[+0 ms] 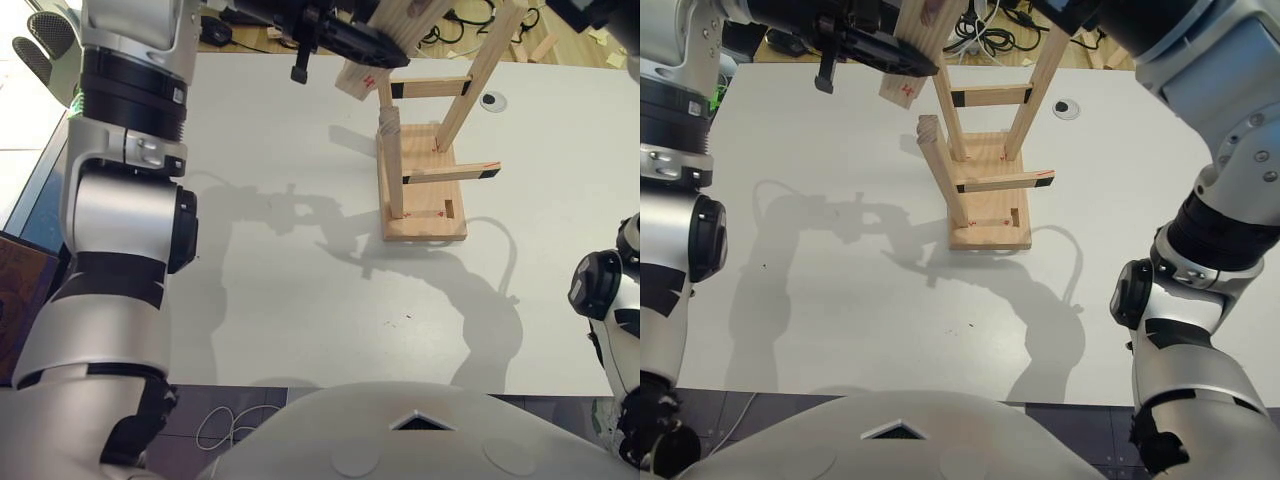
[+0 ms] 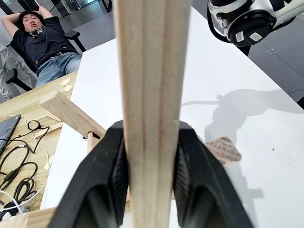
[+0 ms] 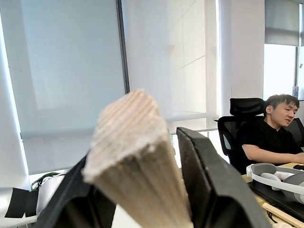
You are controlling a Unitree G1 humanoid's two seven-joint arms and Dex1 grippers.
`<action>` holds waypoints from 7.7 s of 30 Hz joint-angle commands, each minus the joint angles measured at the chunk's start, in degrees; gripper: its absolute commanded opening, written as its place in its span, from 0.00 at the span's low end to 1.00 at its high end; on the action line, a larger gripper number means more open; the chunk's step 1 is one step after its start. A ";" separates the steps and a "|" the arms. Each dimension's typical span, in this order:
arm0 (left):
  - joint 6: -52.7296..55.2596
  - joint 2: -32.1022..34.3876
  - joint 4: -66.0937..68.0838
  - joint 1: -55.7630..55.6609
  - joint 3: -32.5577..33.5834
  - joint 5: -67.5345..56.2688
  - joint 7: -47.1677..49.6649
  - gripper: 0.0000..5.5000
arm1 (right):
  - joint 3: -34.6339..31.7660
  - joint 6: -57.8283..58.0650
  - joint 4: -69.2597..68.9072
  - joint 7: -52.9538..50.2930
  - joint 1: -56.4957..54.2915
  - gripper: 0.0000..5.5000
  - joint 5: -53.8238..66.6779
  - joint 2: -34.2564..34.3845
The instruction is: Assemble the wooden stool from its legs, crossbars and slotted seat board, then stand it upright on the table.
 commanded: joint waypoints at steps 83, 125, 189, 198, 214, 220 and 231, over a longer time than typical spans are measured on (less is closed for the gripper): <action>1.93 -11.58 -19.84 40.01 27.16 13.29 84.55 0.98 | -12.59 -8.66 12.13 0.70 11.96 0.18 -15.08 -12.31; 23.62 -17.98 -41.36 59.23 4.71 14.41 76.95 0.98 | -17.47 -4.49 10.21 -4.36 31.80 0.18 -12.07 -2.14; 34.03 -26.38 -42.25 58.49 -6.68 10.31 71.75 0.98 | -12.70 -3.75 14.78 0.05 30.00 0.18 -16.72 -2.70; 34.35 -24.28 -43.51 58.64 -6.35 9.66 70.46 0.98 | -13.23 -4.74 14.09 -0.30 31.74 0.18 -17.65 -2.92; 33.39 -24.46 -42.62 58.72 -5.12 9.28 71.90 0.98 | -13.57 -6.32 10.97 1.42 35.11 0.18 -20.29 -6.35; 33.17 -24.33 -42.52 58.61 -5.18 9.41 72.11 0.98 | -12.18 -8.08 10.34 2.47 36.60 0.18 -22.88 -6.65; 32.40 -24.44 -42.18 58.46 -4.87 9.55 72.45 0.98 | -10.72 -11.33 12.54 3.19 37.84 0.18 -25.82 -9.03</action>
